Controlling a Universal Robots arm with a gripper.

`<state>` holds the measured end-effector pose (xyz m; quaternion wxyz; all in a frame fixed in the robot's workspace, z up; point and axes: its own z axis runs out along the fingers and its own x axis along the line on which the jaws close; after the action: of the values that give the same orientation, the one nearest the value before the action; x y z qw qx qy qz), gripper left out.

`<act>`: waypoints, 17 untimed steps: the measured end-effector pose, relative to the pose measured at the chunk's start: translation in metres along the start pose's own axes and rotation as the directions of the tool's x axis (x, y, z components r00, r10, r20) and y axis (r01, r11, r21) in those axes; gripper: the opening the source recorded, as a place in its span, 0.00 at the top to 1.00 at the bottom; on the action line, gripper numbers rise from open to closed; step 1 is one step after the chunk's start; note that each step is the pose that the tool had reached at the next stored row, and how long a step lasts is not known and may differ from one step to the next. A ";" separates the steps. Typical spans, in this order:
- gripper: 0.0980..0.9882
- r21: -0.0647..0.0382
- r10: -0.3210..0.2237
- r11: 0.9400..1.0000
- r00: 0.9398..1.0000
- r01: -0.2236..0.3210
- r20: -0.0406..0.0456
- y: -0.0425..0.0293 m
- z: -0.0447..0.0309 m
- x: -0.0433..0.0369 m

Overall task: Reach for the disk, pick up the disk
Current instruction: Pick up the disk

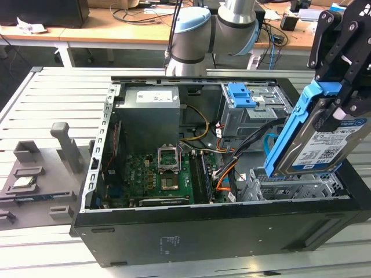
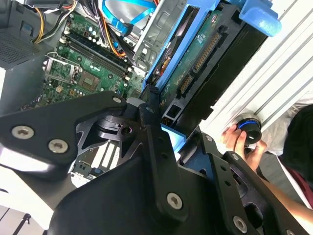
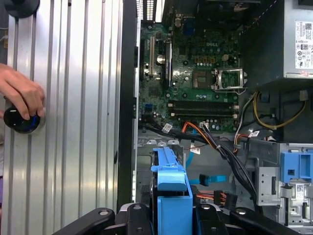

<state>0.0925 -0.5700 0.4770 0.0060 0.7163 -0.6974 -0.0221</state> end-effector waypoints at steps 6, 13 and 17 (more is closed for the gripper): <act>0.70 0.000 0.000 1.000 1.000 0.000 0.000 0.0006 0.0027 0.0001; 0.70 0.000 0.000 1.000 1.000 0.000 0.000 0.0006 0.0112 0.0002; 0.70 0.000 0.000 1.000 1.000 0.000 0.000 0.0004 0.0142 -0.0048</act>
<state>0.0914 -0.5649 0.4629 0.0061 0.7163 -0.6974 -0.0220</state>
